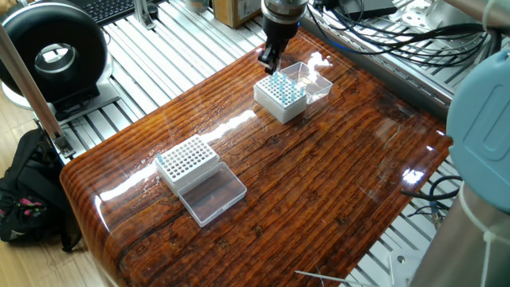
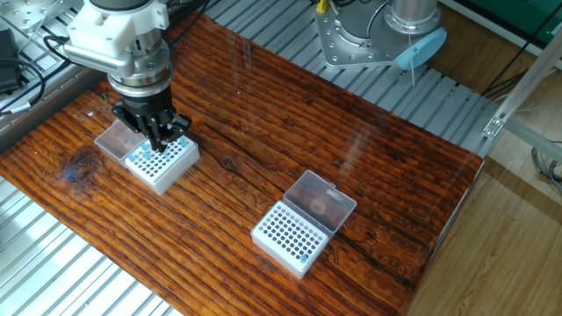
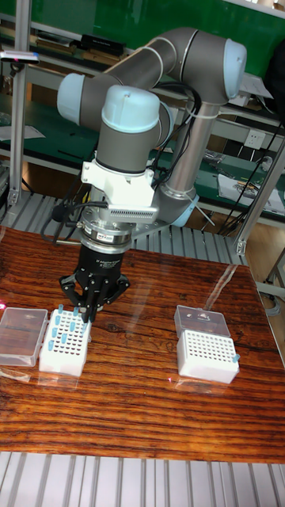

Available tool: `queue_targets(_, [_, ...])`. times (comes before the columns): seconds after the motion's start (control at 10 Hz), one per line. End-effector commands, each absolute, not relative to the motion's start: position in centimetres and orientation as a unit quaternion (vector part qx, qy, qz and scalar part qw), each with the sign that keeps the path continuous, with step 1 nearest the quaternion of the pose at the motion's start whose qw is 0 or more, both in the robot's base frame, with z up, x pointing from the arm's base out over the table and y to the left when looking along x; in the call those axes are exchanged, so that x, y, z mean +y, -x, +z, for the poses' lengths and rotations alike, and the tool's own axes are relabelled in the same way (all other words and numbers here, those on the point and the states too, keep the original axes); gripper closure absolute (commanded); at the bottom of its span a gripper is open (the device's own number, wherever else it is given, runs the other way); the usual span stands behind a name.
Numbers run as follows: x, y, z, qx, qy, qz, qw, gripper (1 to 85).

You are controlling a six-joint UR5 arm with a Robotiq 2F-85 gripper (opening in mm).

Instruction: Transfer all medium pipette tips from one holder to another

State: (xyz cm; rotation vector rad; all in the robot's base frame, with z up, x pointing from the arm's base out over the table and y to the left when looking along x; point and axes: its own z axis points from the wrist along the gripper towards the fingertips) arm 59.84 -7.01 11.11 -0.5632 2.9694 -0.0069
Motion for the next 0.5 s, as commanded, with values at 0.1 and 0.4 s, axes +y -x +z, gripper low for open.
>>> queue_targets(0.1, [-6.61, -59.63, 11.10, 0.980, 0.192, 0.008, 0.057, 60.0])
queue_targets(0.4, [-6.59, -59.66, 11.10, 0.979, 0.195, 0.007, 0.055, 55.3])
